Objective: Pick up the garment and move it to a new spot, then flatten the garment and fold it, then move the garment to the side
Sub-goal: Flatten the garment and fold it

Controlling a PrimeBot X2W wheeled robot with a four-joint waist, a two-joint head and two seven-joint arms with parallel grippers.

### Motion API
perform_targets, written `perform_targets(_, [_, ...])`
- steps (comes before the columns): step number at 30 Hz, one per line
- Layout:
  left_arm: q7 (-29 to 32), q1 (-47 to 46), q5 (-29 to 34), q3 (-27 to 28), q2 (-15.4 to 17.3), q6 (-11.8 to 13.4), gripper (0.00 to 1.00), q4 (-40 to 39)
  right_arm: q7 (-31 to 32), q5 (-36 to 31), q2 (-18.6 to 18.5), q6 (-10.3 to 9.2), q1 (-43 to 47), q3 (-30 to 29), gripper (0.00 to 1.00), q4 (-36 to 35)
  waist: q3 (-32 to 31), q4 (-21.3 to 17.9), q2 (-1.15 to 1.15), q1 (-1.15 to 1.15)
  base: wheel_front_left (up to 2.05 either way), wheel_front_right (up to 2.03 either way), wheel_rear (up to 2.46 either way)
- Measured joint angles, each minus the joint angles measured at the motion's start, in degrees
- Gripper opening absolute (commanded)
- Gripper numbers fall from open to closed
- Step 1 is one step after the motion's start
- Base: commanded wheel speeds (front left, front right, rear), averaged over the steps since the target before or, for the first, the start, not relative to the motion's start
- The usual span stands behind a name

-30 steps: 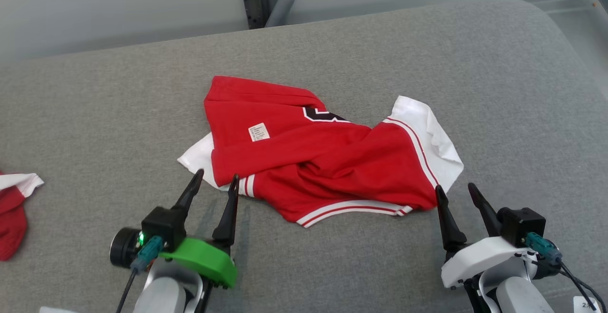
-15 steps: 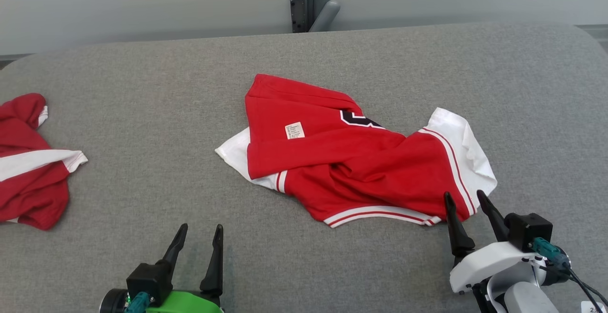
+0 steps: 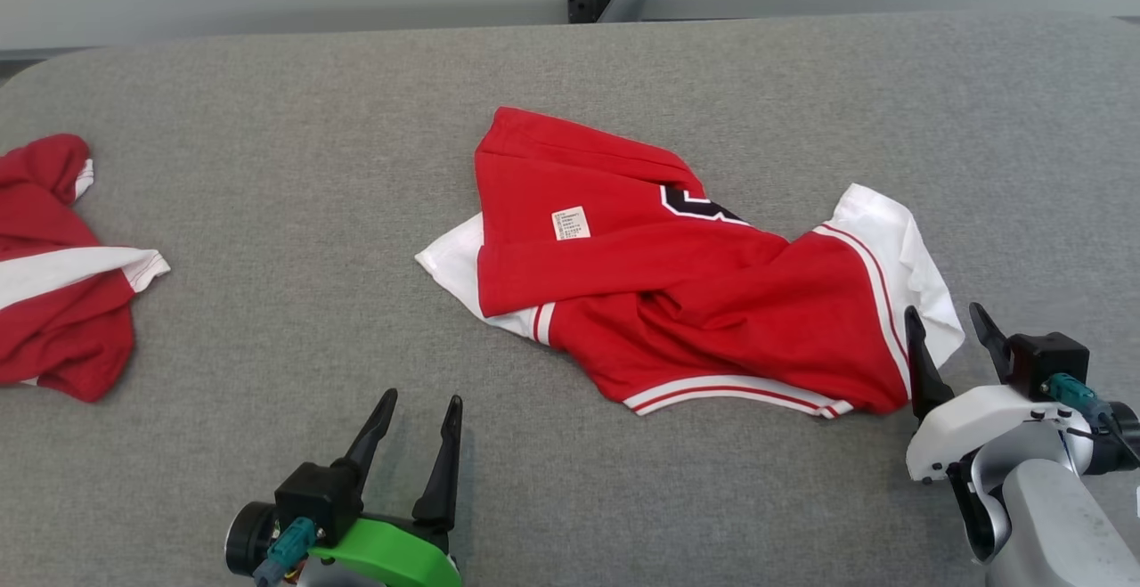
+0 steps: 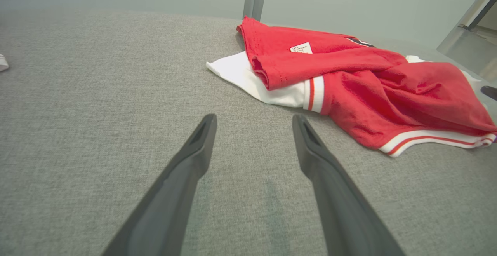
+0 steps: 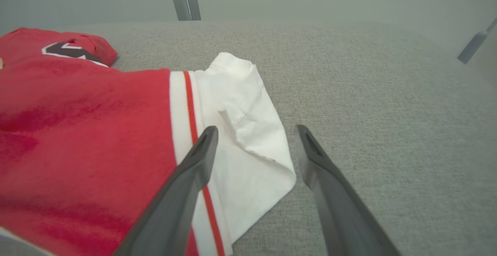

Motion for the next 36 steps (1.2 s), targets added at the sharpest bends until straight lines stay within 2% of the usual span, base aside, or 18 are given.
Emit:
perform_targets(9, [0.0, -1.2, -0.9, -1.2, 0.0, 0.0, 1.0, 0.0, -0.1, -4.3, -0.6, 0.01, -3.9, -3.6, 1.0, 8.5, 3.0, 2.8, 0.0, 0.0, 0.0, 0.0, 0.0])
perform_targets(10, [0.0, -1.2, -0.9, -1.3, 0.0, 0.0, 1.0, 0.0, -0.2, -4.5, -0.7, 0.01, -4.5, -4.0, 0.98, 8.8, 3.3, 3.0, 0.0, 0.0, 0.0, 0.0, 0.0])
perform_targets(11, [0.0, -1.3, -1.1, -1.3, 0.0, 0.0, 1.0, -0.1, -0.2, -4.7, -0.7, 0.0, -5.0, -4.4, 0.57, 9.0, 3.7, 3.2, 0.0, 0.0, 0.0, 0.0, 0.0])
perform_targets(12, [0.0, -1.5, -1.1, -1.3, 0.0, 0.0, 1.0, -0.2, -0.2, -4.8, -0.7, 0.01, -5.4, -4.6, 0.26, 9.2, 4.0, 3.3, 0.0, 0.0, 0.0, 0.0, 0.0])
perform_targets(13, [0.0, -1.7, -1.2, -1.4, 0.0, 0.0, 1.0, -0.4, -0.2, -5.0, -0.8, 0.01, -5.9, -4.8, 0.0, 9.4, 4.4, 3.5, 0.0, 0.0, 0.0, 0.0, 0.0])
perform_targets(18, [0.0, -3.1, -1.8, -2.3, 0.0, -0.1, 1.0, -0.6, -0.2, -5.9, -2.6, 0.03, -9.2, -5.7, 0.0, 10.8, 6.4, 4.2, 0.0, 0.0, 0.0, 0.0, 0.0])
perform_targets(23, [0.0, -4.3, -3.0, -3.6, 0.0, -0.1, 1.0, -0.9, -0.1, -6.3, -6.0, 0.02, -13.6, -5.2, 0.0, 8.5, 8.3, 5.1, 0.0, 0.0, 0.0, 0.0, 0.0])
perform_targets(29, [0.0, -6.0, -4.3, -5.3, 0.0, 0.0, 1.0, -1.0, 0.3, -8.7, -14.1, 0.02, -26.4, -1.5, 0.0, 7.0, 10.3, 8.0, 0.0, 0.0, 0.0, 0.0, 0.0])
perform_targets(34, [0.0, -6.9, -6.1, -7.1, 0.0, 0.5, 1.0, -1.0, 5.0, -12.7, -19.2, 0.02, -37.7, -1.4, 0.0, 8.4, 11.9, 11.8, 0.0, 0.0, 0.0, 0.0, 0.0])
perform_targets(35, [0.0, -7.0, -6.8, -7.4, 0.0, 0.6, 1.0, -0.9, 6.5, -13.7, -19.9, 0.02, -39.0, -2.3, 0.16, 9.4, 12.2, 12.7, 0.0, 0.0, 0.0, 0.0, 0.0])
perform_targets(36, [0.0, -7.1, -7.2, -7.8, 0.0, 0.8, 1.0, -0.9, 8.1, -14.7, -20.4, 0.02, -39.9, -3.3, 1.0, 10.6, 12.5, 13.5, 0.0, 0.0, 0.0, 0.0, 0.0])
